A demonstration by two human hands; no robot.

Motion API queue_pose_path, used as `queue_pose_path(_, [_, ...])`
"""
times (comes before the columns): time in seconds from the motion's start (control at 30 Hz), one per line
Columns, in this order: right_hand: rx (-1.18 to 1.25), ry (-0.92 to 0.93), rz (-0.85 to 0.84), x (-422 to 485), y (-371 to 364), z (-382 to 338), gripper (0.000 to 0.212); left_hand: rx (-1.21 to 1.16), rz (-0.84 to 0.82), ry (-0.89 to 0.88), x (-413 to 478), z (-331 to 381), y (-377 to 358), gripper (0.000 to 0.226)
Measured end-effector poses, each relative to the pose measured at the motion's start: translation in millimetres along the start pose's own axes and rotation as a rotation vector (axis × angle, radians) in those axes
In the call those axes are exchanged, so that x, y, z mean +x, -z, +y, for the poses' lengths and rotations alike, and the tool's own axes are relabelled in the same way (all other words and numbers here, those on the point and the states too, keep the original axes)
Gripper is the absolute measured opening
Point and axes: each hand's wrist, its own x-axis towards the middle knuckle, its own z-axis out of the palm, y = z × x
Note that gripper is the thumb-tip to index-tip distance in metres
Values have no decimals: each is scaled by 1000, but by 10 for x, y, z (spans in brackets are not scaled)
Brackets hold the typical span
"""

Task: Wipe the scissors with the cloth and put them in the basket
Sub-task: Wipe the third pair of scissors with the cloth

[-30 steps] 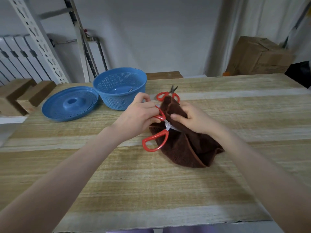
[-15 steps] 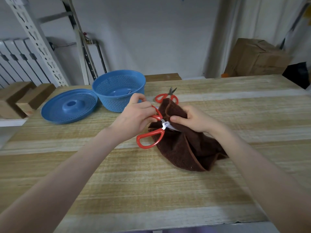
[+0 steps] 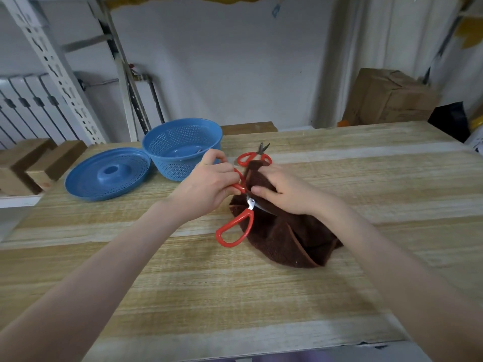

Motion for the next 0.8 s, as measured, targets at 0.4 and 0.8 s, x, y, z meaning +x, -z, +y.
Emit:
queue_pose_path(0.4, [234,-373,176,-199,189,305,19,28,55,117,-86,-28,43,36])
queue_pose_path(0.8, [-192,-620,438,-250,240,-6,39,133,111,687,109,141,120,25])
